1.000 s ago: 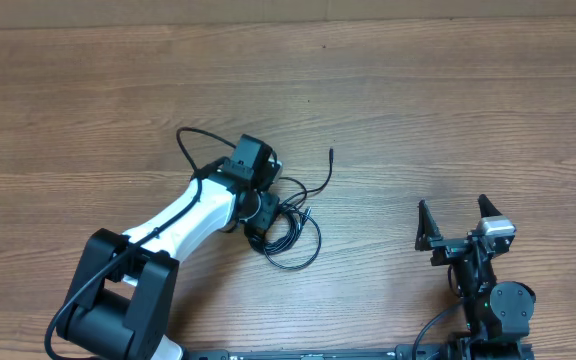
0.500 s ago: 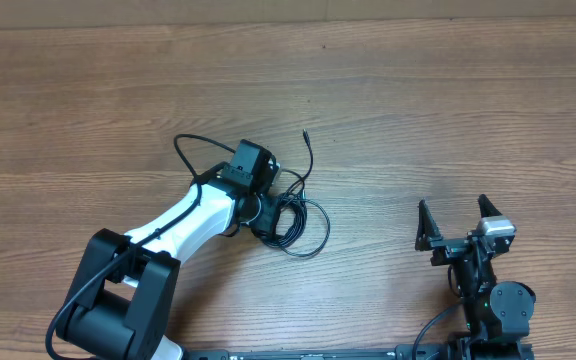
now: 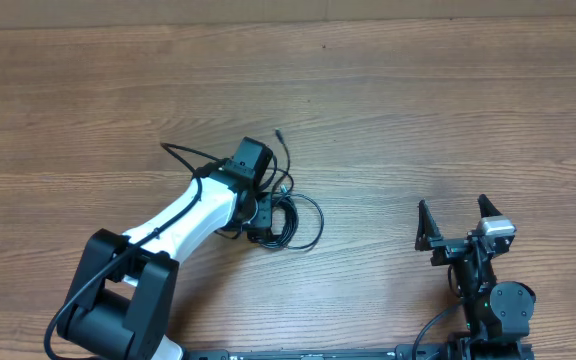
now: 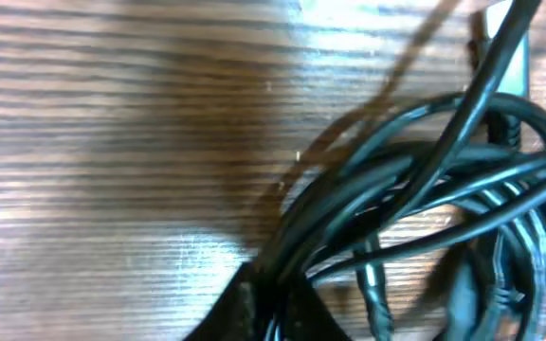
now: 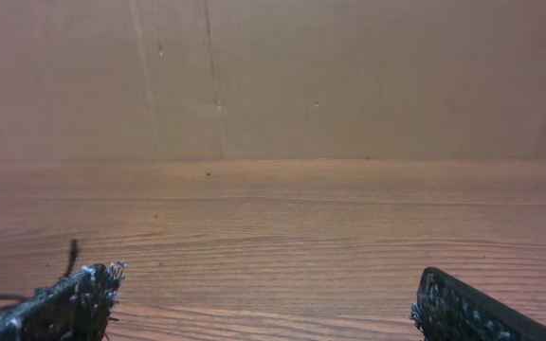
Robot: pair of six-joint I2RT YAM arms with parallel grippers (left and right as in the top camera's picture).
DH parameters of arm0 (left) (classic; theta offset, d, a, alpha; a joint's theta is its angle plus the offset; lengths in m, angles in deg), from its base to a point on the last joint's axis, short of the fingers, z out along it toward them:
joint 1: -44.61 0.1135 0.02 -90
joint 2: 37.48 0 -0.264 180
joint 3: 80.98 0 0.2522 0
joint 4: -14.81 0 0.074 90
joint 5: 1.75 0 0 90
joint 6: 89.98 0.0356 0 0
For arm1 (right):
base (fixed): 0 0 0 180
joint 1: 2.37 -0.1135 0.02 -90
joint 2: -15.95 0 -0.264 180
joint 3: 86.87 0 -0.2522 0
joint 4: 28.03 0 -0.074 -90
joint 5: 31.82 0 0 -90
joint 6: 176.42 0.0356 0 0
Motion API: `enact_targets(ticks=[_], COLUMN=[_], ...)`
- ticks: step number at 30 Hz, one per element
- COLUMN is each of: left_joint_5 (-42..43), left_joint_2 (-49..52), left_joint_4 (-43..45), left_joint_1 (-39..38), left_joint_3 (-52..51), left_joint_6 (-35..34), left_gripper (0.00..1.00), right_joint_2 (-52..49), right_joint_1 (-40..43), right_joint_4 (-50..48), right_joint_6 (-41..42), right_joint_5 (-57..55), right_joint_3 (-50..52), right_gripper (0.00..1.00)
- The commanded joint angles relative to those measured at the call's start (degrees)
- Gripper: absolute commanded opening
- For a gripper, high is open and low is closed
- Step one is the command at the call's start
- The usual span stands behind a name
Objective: Untangle cables
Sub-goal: 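Lower the left gripper and close it on the cable bundle, then lift the cable bundle with the left gripper, raising it off the table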
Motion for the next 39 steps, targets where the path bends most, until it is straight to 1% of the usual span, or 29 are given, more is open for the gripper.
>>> enact_targets(ticks=[1,2,5,6,7,8,9,10,15,22,27,30,34,39], left_joint_5=[-1.9,-1.9,-2.0,-2.1,-2.4,-2.5,-2.4,-2.4,-2.2,-1.7,1.9,2.6,2.1,2.1], left_joint_2=[0.8,0.8,0.9,0.9,0.9,0.9,0.9,0.9,0.9,0.9,0.9,0.9,0.9,0.9], left_joint_4=[-1.2,-1.2,-0.8,-0.7,-0.7,-0.7,-0.5,-0.5,0.4,-1.0,-1.1,-0.7,-0.4,2.2], left_joint_1=[0.0,0.0,0.0,0.0,0.0,0.0,0.0,0.0,0.0,0.0,0.0,0.0,0.0,0.0], left_joint_3=[2.4,2.4,2.4,2.4,2.4,2.4,2.4,2.4,2.4,2.4,2.3,2.3,1.1,-1.2], left_joint_6=[-5.9,-5.0,-0.6,0.7,1.8,3.7,5.7,6.8,9.7,11.0,15.8,18.3,19.5,19.5], left_gripper=[0.36,0.41,0.50,0.54,0.55,0.54,0.50,0.50,0.43,0.47,0.49,0.51,0.52,0.49], right_joint_2=[0.7,0.7,0.7,0.7,0.7,0.7,0.7,0.7,0.7,0.7,0.7,0.7,0.7,0.7], right_joint_1=[-0.1,-0.1,-0.1,-0.1,-0.1,-0.1,-0.1,-0.1,-0.1,-0.1,-0.1,-0.1,-0.1,-0.1], right_joint_4=[-0.2,-0.2,-0.2,-0.2,-0.2,-0.2,-0.2,-0.2,-0.2,-0.2,-0.2,-0.2,-0.2,-0.2], right_joint_6=[0.0,0.0,0.0,0.0,0.0,0.0,0.0,0.0,0.0,0.0,0.0,0.0,0.0,0.0], right_joint_5=[-0.5,-0.5,-0.5,-0.5,-0.5,-0.5,-0.5,-0.5,-0.5,-0.5,-0.5,-0.5,-0.5,-0.5], right_joint_3=[0.6,0.6,0.6,0.6,0.6,0.6,0.6,0.6,0.6,0.6,0.6,0.6,0.6,0.6], right_gripper=[1.00,1.00,1.00,1.00,1.00,1.00,1.00,1.00,1.00,1.00,1.00,1.00,1.00,1.00])
